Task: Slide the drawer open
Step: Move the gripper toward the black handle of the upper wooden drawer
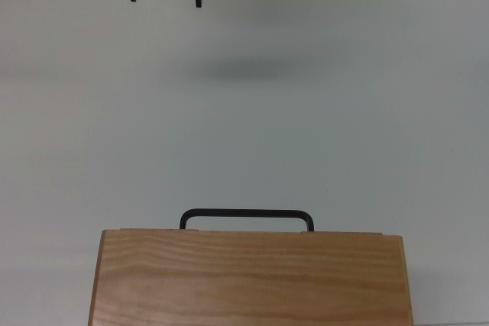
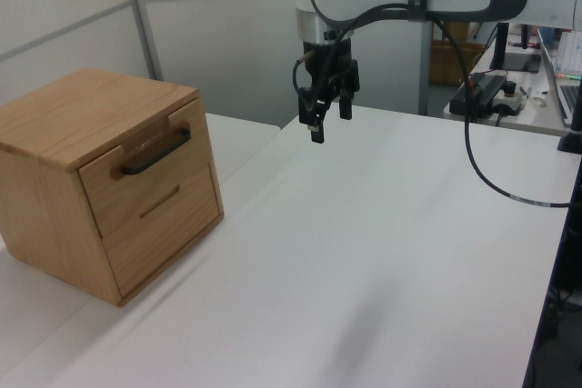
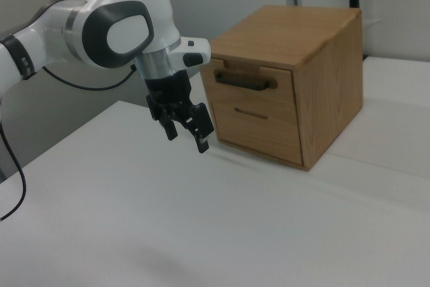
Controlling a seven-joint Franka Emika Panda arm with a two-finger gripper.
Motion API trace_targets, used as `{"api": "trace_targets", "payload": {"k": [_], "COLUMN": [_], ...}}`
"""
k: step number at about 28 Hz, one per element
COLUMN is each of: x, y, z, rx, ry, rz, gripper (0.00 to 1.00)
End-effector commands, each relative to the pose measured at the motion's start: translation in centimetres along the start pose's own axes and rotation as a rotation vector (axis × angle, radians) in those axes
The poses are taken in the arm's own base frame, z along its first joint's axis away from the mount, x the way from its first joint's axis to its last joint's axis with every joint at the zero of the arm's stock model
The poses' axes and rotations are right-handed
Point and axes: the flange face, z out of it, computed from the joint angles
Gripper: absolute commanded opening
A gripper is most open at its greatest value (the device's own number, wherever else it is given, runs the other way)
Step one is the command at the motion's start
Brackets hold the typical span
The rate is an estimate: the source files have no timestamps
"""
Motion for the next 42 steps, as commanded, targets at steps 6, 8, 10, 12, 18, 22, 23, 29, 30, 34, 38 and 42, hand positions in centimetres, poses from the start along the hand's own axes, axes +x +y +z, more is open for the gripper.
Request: {"api": "trace_targets", "payload": {"k": [6, 8, 10, 12, 18, 22, 23, 29, 30, 34, 38, 42], "x": [-1.1, -1.2, -1.2, -1.2, -1.4, -1.6, -1.6, -1.3, -1.1, 0.0, 1.7, 2.1], "y": [-0.8, -0.9, -0.9, -1.0, -1.6, -1.5, -1.4, -1.3, -1.4, -1.8, -2.6, -2.7], "z": [-0.1, -0.1, -0.1, -0.1, 0.4, 0.5, 0.5, 0.3, 0.5, 0.4, 1.0, 1.4], "rx": [0.007, 0.004, 0.001, 0.002, -0.001, -0.008, -0.013, -0.019, -0.016, 0.005, 0.05, 0.061], "ry": [-0.049, -0.049, -0.049, -0.049, -0.087, -0.099, -0.099, -0.086, -0.087, -0.011, 0.062, 0.056], "rz": [-0.146, -0.159, -0.16, -0.153, -0.13, -0.112, -0.106, -0.027, 0.0, 0.21, 0.523, 0.755], "gripper": [1.0, 1.0, 1.0, 1.0, 1.0, 1.0, 1.0, 1.0, 1.0, 1.0, 1.0, 1.0]}}
